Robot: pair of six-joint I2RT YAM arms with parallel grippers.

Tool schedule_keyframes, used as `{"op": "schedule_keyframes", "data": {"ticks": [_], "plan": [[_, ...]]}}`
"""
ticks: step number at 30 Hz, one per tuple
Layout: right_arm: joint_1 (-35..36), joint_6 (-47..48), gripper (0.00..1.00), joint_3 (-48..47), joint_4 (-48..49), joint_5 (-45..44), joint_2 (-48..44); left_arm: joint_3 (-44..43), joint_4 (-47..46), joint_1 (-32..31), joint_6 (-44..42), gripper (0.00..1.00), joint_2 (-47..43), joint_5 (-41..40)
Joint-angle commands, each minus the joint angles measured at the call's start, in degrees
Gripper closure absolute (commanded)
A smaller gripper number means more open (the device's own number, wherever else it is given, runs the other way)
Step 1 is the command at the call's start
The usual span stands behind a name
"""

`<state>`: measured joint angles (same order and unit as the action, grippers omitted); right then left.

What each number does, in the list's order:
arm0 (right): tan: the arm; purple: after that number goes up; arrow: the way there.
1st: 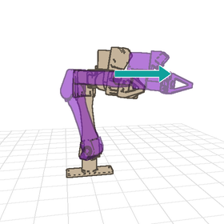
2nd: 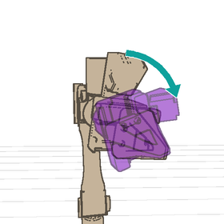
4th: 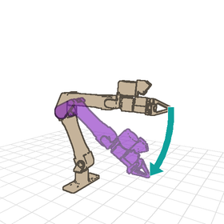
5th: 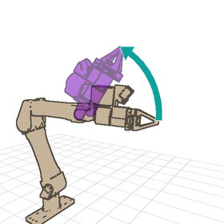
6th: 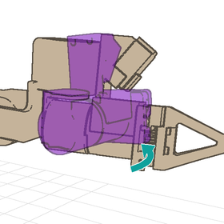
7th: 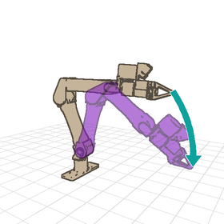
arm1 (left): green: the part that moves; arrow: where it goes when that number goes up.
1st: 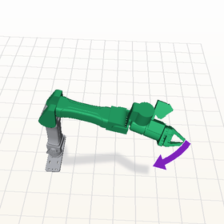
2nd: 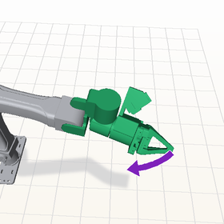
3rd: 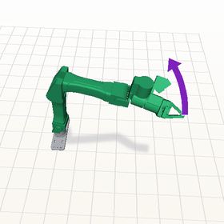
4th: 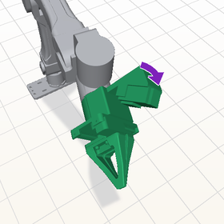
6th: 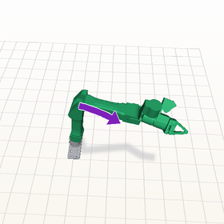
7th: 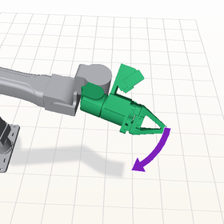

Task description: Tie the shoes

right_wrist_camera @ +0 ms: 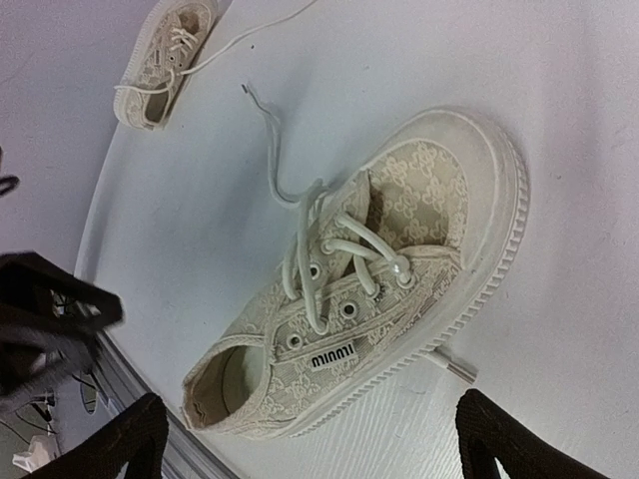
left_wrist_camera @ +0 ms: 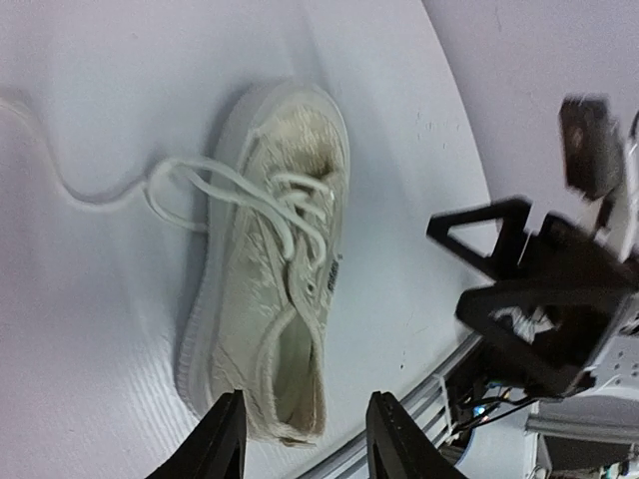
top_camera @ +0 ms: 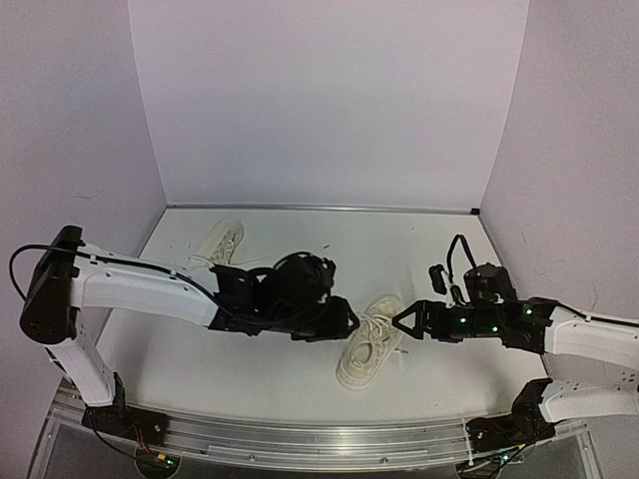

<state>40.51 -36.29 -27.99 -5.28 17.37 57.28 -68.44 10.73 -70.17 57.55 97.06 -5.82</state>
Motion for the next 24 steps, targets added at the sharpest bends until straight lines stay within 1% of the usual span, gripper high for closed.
{"op": "schedule_keyframes", "data": {"ticks": [1, 4, 7, 18, 24], "plan": [[0.2, -2.8, 0.08, 0.9, 0.5, 1.9, 2.1, 4.6, -2.3, 5.6, -1.4, 0.48, -8.9, -1.6], [0.9, -3.2, 0.08, 0.5, -0.2, 2.0, 3.3, 5.0, -0.4, 6.2, -2.9, 0.41, -11.5, -3.8], [2.2, -4.1, 0.07, 0.0, -0.2, 1.4, 5.5, 4.9, 1.3, 6.3, -3.9, 0.38, -12.5, -5.5], [9.5, -4.7, 0.07, -6.9, 0.1, -3.8, 18.8, 8.3, -0.8, 6.3, -3.4, 0.38, -14.5, -5.7], [10.8, -2.5, 0.07, -12.3, -0.3, -5.3, 27.0, 9.0, -0.9, 6.3, -3.4, 0.38, -15.1, -5.9]]}}
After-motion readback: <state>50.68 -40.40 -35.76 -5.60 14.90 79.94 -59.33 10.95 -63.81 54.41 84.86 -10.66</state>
